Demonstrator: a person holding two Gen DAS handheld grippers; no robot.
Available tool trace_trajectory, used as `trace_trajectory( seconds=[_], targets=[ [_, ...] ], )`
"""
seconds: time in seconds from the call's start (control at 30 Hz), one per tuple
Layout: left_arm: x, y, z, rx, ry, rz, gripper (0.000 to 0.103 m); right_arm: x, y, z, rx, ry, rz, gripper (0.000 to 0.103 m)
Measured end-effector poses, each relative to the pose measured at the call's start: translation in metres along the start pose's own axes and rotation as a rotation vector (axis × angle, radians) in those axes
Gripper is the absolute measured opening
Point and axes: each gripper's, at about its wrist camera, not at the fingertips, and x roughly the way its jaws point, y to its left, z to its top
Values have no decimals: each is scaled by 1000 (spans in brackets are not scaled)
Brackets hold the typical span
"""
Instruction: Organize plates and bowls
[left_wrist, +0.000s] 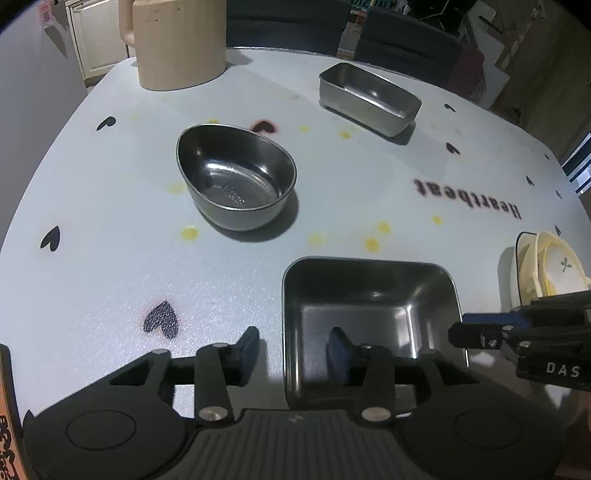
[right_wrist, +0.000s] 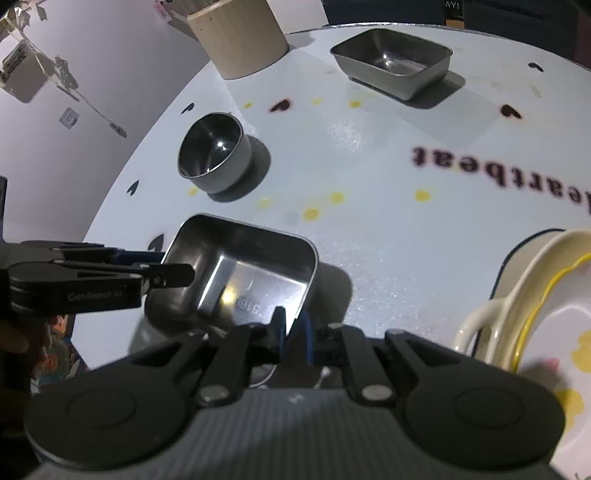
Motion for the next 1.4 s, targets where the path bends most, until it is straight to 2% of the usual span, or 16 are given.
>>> trace_trajectory(
  seconds=[0.1, 0.17, 0.2, 0.27, 0.3, 0.33, 0.47, 0.53, 0.67, 0.83, 1.0, 1.13, 1.27, 1.4],
  targets=[
    [-3, 0, -2, 6, 1, 9, 62, -4, -4, -2, 0, -2, -7, 28],
    [-7, 0, -3, 6, -8, 12, 78, -6, -6, -4, 7, -2, -11, 37],
    [-9, 0, -3, 4, -13, 12, 81, -9, -6, -5, 3, -9, -11, 40],
    [-14, 0, -4, 6, -24, 21, 94, -13, -5, -6, -12, -22, -8, 52],
    [-16, -1, -5, 8, -34, 23, 97, -16, -3, -7, -25, -34, -15, 66],
    [-19, -1, -6, 9, -46, 23, 101, -19, -2, -8, -39, -48, -24, 75],
    [-34, -4, -5, 9, -96, 38, 103, -38, 5, -11, -114, -115, -42, 87],
    [-43, -6, -3, 5, -126, 39, 103, -48, 6, -13, -125, -152, -49, 94],
    [-61, -16, 7, -3, -205, 30, 103, -71, 3, -13, -122, -241, -65, 103],
    [-78, -34, 25, -15, -337, 46, 103, -96, -16, -7, -42, -367, -107, 103],
    [-77, -52, 53, -16, -402, 55, 103, -107, -47, 13, 76, -423, -140, 103],
    [-68, -67, 80, -13, -419, 48, 103, -105, -72, 36, 143, -461, -125, 103],
    [-57, -85, 104, 15, -434, 39, 103, -90, -97, 63, 265, -469, -89, 103],
    [-36, -96, 130, 63, -423, 74, 103, -66, -113, 88, 369, -468, -54, 100]
  ],
)
